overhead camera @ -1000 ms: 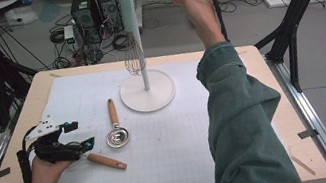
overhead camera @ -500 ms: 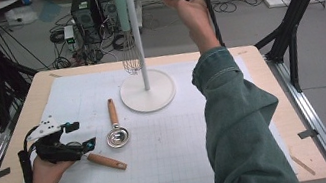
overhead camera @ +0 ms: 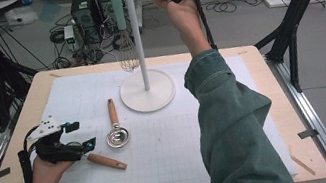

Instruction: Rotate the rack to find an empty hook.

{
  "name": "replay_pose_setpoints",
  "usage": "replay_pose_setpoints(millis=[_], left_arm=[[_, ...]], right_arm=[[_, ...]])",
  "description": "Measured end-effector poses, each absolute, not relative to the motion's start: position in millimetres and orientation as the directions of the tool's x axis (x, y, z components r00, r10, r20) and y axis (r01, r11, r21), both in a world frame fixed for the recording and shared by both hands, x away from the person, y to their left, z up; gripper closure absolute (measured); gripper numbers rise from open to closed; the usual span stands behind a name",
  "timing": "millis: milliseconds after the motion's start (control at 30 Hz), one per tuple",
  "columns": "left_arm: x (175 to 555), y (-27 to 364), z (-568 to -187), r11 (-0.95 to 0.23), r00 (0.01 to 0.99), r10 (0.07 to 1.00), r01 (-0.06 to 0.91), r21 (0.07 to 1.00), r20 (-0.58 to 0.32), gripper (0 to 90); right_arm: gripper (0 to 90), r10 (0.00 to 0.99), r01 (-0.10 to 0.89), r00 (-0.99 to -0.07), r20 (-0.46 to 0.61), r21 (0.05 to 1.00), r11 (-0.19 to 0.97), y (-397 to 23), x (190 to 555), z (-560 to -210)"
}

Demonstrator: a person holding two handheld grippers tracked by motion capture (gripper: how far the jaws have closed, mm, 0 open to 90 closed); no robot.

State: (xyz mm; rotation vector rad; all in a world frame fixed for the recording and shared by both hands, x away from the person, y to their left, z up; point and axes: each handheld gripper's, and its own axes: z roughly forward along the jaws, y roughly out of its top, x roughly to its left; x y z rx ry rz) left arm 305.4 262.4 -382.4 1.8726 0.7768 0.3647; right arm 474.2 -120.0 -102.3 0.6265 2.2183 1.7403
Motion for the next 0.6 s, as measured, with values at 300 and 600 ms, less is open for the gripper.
replay_pose_setpoints(millis=[300, 600], left_arm=[[305.1, 262.7, -381.9, -0.26, 0.746, 0.659, 0.348, 0.901, -0.098, 9.4], [307.2, 264.8, -384.3, -0.258, 0.746, 0.657, 0.354, 0.899, -0.105, 9.4]], right_arm=[[89.6, 0.476, 0.175, -0.877, 0.061, 0.964, 0.2, -116.3, 471.8, -104.4], [76.0, 0.437, 0.178, -0.895, 0.092, 0.971, 0.159, -135.6, 460.9, -114.0]])
